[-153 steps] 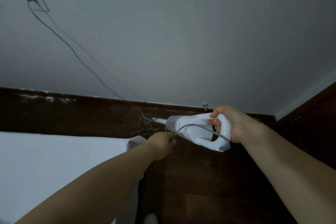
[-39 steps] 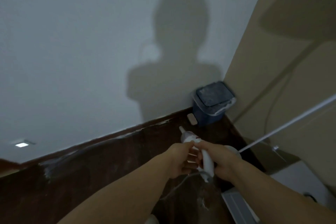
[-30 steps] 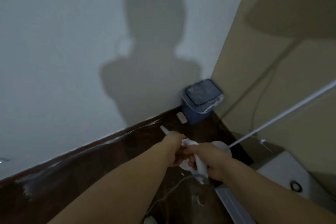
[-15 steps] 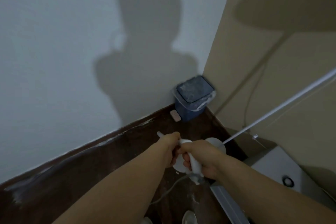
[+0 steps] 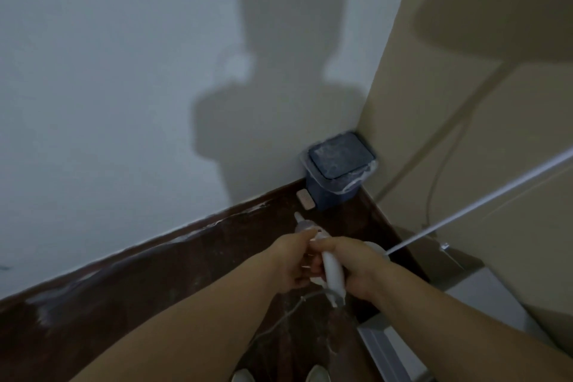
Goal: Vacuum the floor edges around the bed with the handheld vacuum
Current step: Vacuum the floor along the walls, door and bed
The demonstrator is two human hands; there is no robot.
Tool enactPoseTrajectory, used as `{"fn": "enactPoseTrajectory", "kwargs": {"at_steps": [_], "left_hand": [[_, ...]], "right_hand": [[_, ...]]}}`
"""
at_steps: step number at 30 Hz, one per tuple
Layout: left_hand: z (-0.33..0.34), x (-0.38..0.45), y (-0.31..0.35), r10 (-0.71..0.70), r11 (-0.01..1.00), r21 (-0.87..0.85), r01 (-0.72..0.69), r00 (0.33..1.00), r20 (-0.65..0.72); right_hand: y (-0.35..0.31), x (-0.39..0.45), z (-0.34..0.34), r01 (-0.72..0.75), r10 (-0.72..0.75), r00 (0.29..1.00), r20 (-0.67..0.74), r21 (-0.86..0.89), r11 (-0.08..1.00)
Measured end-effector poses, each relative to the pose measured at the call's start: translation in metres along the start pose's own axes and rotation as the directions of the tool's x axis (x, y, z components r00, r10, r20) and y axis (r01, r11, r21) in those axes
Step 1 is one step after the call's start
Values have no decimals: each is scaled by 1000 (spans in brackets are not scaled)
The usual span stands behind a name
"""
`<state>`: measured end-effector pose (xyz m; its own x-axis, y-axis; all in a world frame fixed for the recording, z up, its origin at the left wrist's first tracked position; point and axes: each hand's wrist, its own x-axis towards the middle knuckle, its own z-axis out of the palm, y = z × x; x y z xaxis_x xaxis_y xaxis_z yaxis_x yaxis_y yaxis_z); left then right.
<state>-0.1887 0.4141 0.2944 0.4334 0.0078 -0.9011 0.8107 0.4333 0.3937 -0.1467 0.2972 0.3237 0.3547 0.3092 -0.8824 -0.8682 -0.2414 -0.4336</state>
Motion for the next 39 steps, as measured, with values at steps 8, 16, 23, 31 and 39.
{"fn": "enactPoseTrajectory", "kwargs": {"at_steps": [8,16,23,31,39], "left_hand": [[-18,-3,17,-88,994,-64,92,995,53],[-57,-11,2,-72,929,-364,68,997,3],[-78,-33,-6,2,895,-443,46,994,109],[-45,-54,-4,95,995,-39,-91,990,102],[-76,-43,-7,174,944,273,-183,983,58]], "right_hand": [[-7,-2,17,83,-43,988,149,-277,957],[-18,13,3,-122,99,988,-118,-205,971],[27,36,53,-396,415,910,-22,-350,849],[0,29,59,-115,97,991,-90,-231,966],[-6,19,70,-126,122,991,-51,-81,989]]}}
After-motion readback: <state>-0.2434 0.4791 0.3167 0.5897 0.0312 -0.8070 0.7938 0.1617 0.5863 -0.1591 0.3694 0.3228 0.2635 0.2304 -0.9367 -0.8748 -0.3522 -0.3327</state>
